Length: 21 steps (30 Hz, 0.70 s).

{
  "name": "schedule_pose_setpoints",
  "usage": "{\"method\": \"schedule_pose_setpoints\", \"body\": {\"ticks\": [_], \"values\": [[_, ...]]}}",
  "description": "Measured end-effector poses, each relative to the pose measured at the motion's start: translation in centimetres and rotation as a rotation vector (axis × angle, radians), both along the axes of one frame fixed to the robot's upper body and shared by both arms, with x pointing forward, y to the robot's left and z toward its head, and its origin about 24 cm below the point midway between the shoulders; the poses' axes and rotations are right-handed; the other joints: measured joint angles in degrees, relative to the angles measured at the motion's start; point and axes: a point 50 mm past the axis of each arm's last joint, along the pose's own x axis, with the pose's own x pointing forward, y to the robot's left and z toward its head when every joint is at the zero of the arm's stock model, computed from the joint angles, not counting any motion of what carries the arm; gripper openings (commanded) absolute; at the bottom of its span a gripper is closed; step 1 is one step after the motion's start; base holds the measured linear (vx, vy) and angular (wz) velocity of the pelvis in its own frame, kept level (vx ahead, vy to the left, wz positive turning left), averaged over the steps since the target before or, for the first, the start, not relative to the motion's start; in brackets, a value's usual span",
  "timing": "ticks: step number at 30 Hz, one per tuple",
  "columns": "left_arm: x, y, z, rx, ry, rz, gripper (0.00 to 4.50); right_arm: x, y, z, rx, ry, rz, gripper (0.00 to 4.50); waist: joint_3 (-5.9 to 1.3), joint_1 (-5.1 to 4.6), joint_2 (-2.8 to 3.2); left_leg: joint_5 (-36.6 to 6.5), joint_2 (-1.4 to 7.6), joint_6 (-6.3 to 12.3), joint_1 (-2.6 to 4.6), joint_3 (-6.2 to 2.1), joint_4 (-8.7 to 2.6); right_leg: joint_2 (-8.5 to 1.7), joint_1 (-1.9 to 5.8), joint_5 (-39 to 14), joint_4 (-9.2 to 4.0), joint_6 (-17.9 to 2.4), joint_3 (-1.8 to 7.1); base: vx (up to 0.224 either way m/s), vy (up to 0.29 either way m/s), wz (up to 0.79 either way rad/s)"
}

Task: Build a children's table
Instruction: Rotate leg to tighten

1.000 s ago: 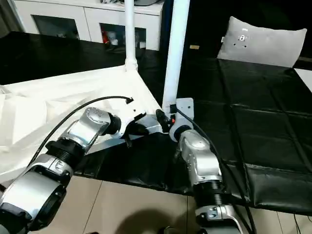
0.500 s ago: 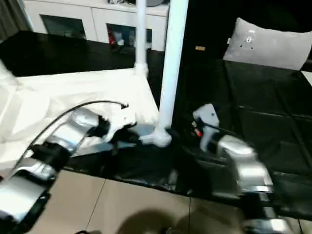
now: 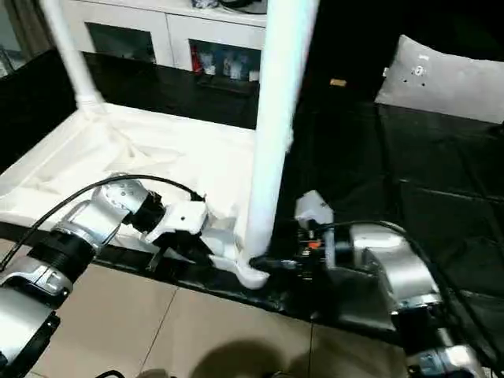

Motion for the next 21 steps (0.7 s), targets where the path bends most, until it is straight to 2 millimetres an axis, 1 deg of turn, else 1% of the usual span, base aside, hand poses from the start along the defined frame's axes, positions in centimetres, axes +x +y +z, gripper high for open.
{"method": "schedule_pose_setpoints", "body": {"ticks": [2, 5, 10, 14, 18, 20, 21], "values": [[-0.1, -0.1, 0.0, 0.004, 0.003, -0.018, 0.0, -0.1, 0.1, -0.1, 0.008, 0.021, 0.016, 3.01, 0.0, 0.09, -0.01, 0.0, 0.0, 0.0, -0.01, 0.0, 0.01, -0.01, 0.0, 0.0, 0.0, 0.0, 0.0, 0.0, 0.0, 0.0], [-0.1, -0.2, 0.1, 0.008, -0.003, -0.04, 0.0, -0.1, 0.4, 0.0, 0.013, 0.054, 0.054, 2.71, -0.01, 0.09, -0.01, 0.0, 0.0, 0.0, -0.01, 0.01, 0.02, -0.01, 0.0, 0.0, 0.01, -0.1, -0.01, 0.0, 0.0, 0.0], [-0.1, -0.2, 0.1, 0.009, -0.006, -0.045, 0.0, -0.2, 0.5, -0.1, 0.021, 0.08, 0.065, 2.27, -0.01, 0.17, -0.02, 0.0, 0.01, 0.0, -0.01, 0.01, 0.04, -0.01, 0.02, 0.0, 0.02, 0.0, -0.02, 0.0, 0.0, 0.0], [0.0, -0.2, 0.1, 0.012, 0.0, -0.039, 0.0, -0.2, 0.6, -0.1, 0.027, 0.099, 0.048, 2.12, -0.01, 0.18, -0.02, 0.0, 0.0, -0.01, 0.01, 0.0, 0.04, -0.01, 0.04, 0.0, 0.03, 0.1, -0.03, 0.0, 0.0, 0.0], [0.3, -0.4, 0.2, 0.007, 0.02, -0.007, 0.0, -0.4, 0.8, -0.2, 0.055, 0.109, -0.009, 2.09, -0.02, 0.2, 0.01, 0.0, 0.0, -0.03, 0.05, 0.0, 0.04, -0.01, 0.06, 0.0, 0.06, 0.1, -0.03, 0.0, 0.0, 0.0], [0.7, -0.5, 0.0, -0.002, 0.039, 0.082, 0.0, -0.4, 0.9, -0.5, 0.064, 0.099, -0.102, 2.09, -0.03, 0.1, 0.02, 0.0, 0.0, -0.03, 0.16, 0.0, 0.05, -0.01, 0.23, -0.1, 0.05, 0.2, -0.03, 0.0, 0.0, 0.0], [0.9, -0.5, -0.1, -0.002, 0.036, 0.124, 0.0, -0.2, 1.0, -0.6, 0.068, 0.091, -0.157, 2.09, -0.03, -0.13, 0.02, 0.0, 0.0, -0.05, 0.19, -0.02, 0.08, -0.01, 0.27, -0.1, 0.05, 0.2, -0.04, 0.0, 0.0, 0.0]]}}
